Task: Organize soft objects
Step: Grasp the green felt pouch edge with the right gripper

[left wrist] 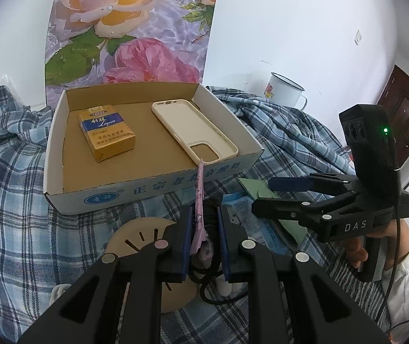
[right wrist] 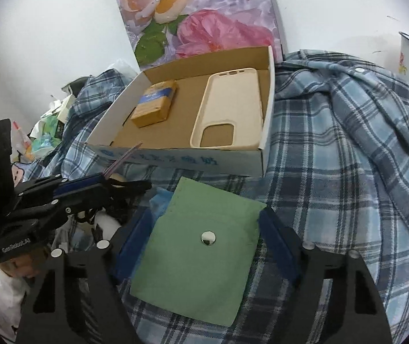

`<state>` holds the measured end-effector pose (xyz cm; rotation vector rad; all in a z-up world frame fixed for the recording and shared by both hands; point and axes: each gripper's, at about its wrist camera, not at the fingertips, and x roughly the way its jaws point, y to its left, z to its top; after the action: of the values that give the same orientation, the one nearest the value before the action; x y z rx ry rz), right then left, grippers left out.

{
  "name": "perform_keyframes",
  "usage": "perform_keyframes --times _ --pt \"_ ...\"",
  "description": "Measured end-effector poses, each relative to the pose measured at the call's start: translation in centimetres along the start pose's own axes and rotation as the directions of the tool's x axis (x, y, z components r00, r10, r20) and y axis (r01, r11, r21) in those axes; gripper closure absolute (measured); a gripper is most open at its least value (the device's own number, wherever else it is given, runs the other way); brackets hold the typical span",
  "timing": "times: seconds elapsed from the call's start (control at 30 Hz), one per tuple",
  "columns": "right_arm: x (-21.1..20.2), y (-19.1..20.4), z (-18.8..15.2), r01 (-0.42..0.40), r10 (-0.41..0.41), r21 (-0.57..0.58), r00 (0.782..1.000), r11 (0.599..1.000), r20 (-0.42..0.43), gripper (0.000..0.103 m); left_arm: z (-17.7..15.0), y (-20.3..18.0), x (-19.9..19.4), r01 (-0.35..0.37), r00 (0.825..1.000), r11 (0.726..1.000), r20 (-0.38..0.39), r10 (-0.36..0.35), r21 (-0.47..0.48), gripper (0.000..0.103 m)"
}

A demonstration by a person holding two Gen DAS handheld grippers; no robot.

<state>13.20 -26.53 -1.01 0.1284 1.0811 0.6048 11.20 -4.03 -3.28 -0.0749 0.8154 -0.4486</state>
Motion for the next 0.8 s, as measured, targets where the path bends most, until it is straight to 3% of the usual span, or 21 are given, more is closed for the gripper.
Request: perform_keyframes --times 0.17,0.23,0.4,0.53,0.67,0.8 --pt "0.0 0.4 -0.1 -0.019 0.018 -0.021 1.000 1.000 -0.018 0.030 0.1 0.0 0.0 -0.003 1.000 1.000 0.002 0.003 0.000 0.085" --pt "-0.1 1.1 -0.1 -0.059 0.059 -0.047 0.998 0.997 -0.012 0.042 0.1 0.1 0.0 -0.004 1.000 1.000 0.003 0.004 -0.002 0.085" --pt "0.2 3.2 -0.3 -0.059 0.057 -0.136 0.998 0.989 -0.021 0.042 0.1 0.0 -0.3 -0.006 1.000 1.000 0.010 0.006 -0.002 0.085" --pt "0.0 2.2 -0.1 -0.046 0.043 -0.091 0.999 0.995 -0.031 0.031 0.1 0.0 -0.3 -0.007 1.000 1.000 0.012 0.007 0.001 0.085" --pt "0.2 1.7 -0.4 -0.051 0.047 -0.076 0.997 0.996 -0.054 0.029 0.1 0.0 -0.3 -0.009 1.000 1.000 0.013 0.009 0.002 0.085" --pt "0.7 2.7 -0.7 -0.028 0.019 -0.141 0.998 0.990 -0.067 0.019 0.1 0.0 -0.3 -0.008 1.000 1.000 0.010 0.008 0.001 0.085"
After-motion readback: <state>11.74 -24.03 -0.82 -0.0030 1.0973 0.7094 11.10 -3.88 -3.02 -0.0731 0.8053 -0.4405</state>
